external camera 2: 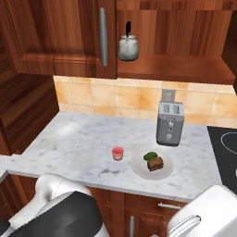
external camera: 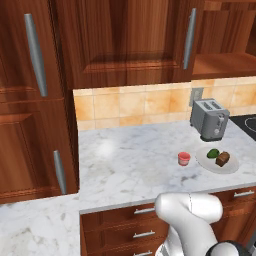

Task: Pick the avocado and bread from the counter and place them on the plate. Then pick the jam from the cabinet and place it next to the plate. Lastly close the cabinet door.

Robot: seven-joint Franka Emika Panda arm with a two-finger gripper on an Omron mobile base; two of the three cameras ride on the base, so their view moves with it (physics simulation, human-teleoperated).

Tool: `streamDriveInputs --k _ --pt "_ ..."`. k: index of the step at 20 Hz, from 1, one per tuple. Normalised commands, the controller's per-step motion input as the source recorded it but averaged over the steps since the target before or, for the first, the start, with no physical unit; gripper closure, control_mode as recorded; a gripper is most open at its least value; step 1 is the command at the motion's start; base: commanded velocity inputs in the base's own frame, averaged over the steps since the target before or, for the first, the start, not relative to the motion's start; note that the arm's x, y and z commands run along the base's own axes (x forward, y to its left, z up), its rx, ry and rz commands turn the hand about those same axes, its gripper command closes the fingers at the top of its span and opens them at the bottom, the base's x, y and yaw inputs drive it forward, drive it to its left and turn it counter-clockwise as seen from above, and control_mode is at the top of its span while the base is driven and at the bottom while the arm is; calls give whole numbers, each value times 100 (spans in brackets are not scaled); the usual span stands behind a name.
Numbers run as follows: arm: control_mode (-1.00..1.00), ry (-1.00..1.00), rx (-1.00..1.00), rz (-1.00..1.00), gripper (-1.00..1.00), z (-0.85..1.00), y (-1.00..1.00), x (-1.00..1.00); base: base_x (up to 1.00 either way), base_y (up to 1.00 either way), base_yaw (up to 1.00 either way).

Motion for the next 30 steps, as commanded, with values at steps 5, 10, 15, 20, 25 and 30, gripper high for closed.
streamDriveInputs --k 5,10,15,20,25,30 --pt "-100 28 -4 -5 -100 0 -16 -17 0 0 0" --pt "-100 24 0 -1 -100 -3 -22 -28 0 0 0" --pt "-100 16 0 0 -100 -1 -22 -22 0 0 0" --pt "-100 14 0 0 -100 4 -22 -18 0 0 0" --pt "-100 14 6 13 -100 14 -14 -2 0 0 0" --pt "-100 14 14 31 -100 10 -13 0 0 0 0"
